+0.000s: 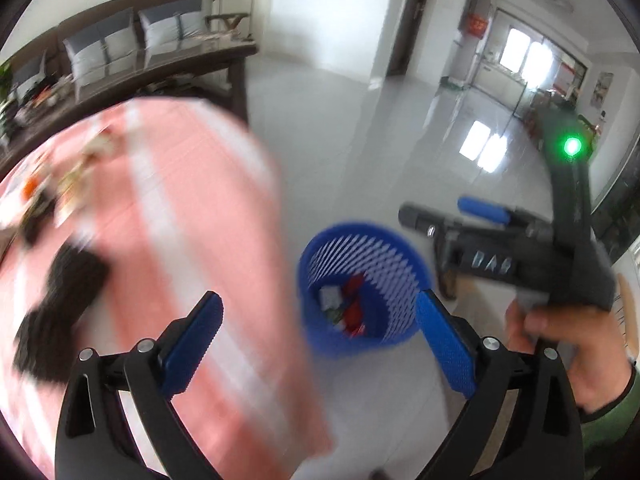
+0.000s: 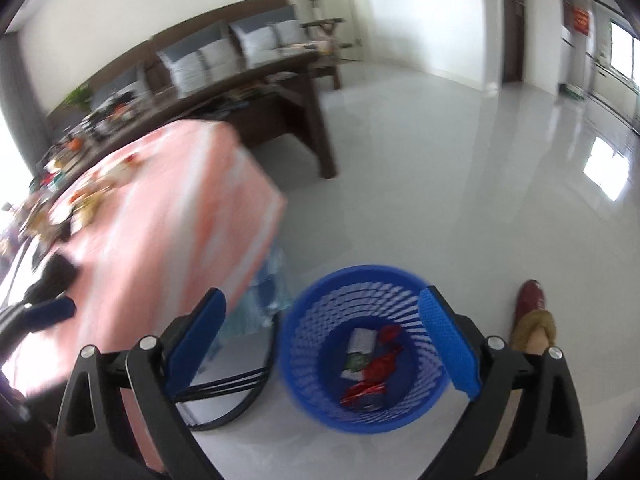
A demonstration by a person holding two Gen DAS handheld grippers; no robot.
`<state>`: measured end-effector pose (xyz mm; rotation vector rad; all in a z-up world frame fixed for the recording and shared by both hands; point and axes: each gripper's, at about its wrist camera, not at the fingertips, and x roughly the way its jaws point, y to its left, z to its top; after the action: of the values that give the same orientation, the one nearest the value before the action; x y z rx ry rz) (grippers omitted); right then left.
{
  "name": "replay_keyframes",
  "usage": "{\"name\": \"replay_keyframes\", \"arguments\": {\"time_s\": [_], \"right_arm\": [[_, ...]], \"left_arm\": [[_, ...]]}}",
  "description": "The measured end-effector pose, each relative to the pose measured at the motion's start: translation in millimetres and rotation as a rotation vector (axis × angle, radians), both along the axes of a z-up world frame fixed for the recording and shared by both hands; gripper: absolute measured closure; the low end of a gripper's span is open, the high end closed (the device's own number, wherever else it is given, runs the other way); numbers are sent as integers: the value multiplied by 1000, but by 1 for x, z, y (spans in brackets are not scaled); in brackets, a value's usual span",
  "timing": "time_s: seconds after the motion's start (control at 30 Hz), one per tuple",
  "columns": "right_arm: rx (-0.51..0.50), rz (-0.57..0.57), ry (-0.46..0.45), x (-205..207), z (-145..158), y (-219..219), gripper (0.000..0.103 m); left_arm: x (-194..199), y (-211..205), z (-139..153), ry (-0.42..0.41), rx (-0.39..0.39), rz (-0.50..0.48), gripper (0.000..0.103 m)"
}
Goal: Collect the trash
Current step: 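Move both tools back over the table toward the black mesh nets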
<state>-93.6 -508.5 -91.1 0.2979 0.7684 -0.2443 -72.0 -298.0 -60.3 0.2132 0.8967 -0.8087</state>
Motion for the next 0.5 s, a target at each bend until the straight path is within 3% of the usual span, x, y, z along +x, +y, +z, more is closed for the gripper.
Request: {"name": "replay_keyframes", "arguments": {"time_s": [0.13, 0.3, 0.4, 0.5], "right_arm": [[10, 84, -27, -3, 7, 58, 9], [18, 158, -47, -3, 9, 116, 9], [6, 206, -38, 1, 7, 145, 9], [-16, 277, -18, 7, 5, 174, 9]], "left_arm": [[0, 68, -2, 23, -1, 93, 7], [11, 150, -7, -34, 28, 243, 7], [20, 184, -15, -84, 66, 315, 7], [31, 211, -22, -79, 61, 364, 7]]}}
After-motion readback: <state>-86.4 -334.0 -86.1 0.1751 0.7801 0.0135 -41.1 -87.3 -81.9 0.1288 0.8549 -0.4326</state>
